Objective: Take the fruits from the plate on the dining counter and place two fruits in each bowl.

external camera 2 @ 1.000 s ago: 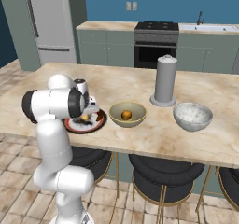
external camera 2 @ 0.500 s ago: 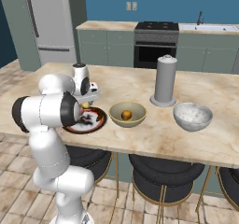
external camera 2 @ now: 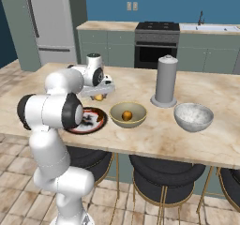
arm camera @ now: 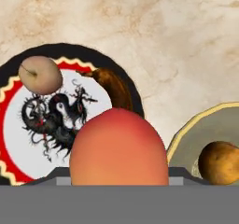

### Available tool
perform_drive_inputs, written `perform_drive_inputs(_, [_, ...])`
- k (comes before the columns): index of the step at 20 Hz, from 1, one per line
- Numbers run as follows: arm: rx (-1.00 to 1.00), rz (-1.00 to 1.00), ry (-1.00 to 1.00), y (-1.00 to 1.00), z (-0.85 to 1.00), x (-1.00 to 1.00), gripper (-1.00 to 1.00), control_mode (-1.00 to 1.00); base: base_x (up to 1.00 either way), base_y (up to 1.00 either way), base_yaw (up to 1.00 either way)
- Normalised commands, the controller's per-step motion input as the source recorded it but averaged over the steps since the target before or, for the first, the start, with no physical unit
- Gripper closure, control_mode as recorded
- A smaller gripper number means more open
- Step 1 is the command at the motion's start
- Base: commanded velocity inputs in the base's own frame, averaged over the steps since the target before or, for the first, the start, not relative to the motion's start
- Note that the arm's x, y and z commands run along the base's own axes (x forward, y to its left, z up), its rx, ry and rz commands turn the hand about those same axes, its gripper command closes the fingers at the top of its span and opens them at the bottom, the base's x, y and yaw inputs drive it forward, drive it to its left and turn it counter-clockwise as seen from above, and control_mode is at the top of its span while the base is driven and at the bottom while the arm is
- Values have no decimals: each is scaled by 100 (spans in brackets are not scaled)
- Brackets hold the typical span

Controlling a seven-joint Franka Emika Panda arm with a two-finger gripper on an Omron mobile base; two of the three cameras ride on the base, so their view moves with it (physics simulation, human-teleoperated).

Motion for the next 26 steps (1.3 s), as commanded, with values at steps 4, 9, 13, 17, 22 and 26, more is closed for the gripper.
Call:
perform_drive_inputs(4, [0,-23,13,-98,0,36,100,-100,0,0,0])
perform_drive_inputs(9, [0,-27,14,-100,-8,20,100,-100,0,0,0])
perform_drive_inputs(13, [0,-14,12,-46,-18,1,100,-100,0,0,0])
perform_drive_inputs(17, [0,0,9,0,-13,8,100,-100,0,0,0])
perform_drive_inputs(22, [0,4,13,0,-32,9,100,-100,0,0,0])
perform_drive_inputs(26, [0,1,19,-3,-62,0,100,-100,0,0,0])
